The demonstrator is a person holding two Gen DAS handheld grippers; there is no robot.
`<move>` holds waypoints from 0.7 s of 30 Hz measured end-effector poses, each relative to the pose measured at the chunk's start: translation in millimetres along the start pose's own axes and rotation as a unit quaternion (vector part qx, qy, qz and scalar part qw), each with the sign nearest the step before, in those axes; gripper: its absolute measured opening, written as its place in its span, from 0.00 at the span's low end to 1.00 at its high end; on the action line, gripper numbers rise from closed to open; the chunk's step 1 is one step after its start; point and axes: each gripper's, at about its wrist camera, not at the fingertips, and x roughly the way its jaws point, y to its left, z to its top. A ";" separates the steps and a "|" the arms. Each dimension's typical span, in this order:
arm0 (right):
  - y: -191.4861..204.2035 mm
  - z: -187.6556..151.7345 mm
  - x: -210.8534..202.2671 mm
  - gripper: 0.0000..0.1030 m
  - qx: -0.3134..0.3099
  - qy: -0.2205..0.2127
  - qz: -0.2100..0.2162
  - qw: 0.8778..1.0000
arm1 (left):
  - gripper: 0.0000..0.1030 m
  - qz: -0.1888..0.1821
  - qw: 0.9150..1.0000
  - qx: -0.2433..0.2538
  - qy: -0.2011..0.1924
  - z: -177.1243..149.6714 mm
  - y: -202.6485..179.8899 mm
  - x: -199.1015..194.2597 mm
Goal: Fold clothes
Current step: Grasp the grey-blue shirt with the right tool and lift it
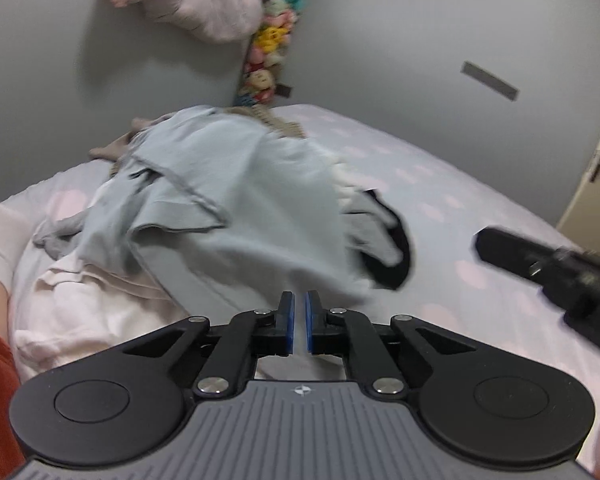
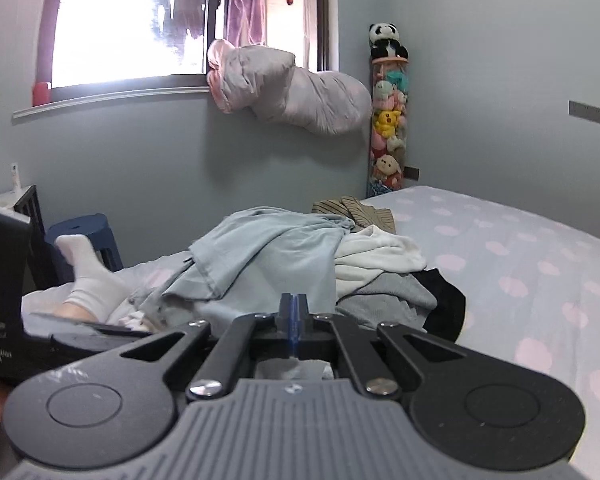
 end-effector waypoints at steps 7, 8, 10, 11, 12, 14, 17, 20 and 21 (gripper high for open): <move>-6.0 -16.6 -27.3 0.00 0.022 0.055 -0.006 0.998 | 0.04 0.026 0.999 0.008 0.021 -17.9 -8.0 -16.3; -5.5 -19.7 -27.2 0.01 0.023 0.063 -0.004 0.998 | 0.05 0.033 0.999 0.013 0.025 -19.2 -7.6 -17.1; -2.8 -26.9 -22.0 0.04 0.022 0.080 0.002 0.997 | 0.06 0.047 0.998 0.018 0.032 -20.5 -3.2 -16.9; -0.7 -30.1 -17.6 0.05 0.019 0.089 0.004 0.996 | 0.08 0.052 0.998 0.017 0.032 -21.1 -0.8 -18.3; 1.3 -33.0 -12.4 0.05 0.017 0.097 0.007 0.995 | 0.11 0.057 0.998 0.017 0.032 -22.1 0.9 -20.6; 5.7 -38.0 -1.2 0.06 0.012 0.107 0.011 0.994 | 0.21 0.069 0.997 0.014 0.033 -22.1 8.7 -19.7; 14.3 -44.7 17.4 0.32 -0.001 0.121 0.023 0.992 | 0.26 0.081 0.996 -0.003 0.036 -23.0 23.3 -14.3; 25.0 -50.2 37.4 0.43 -0.021 0.132 0.040 0.990 | 0.35 0.092 0.995 -0.021 0.042 -23.9 38.0 -5.4; 29.0 -52.2 44.1 0.43 -0.030 0.136 0.045 0.989 | 0.40 0.096 0.994 -0.026 0.043 -24.3 42.0 -2.6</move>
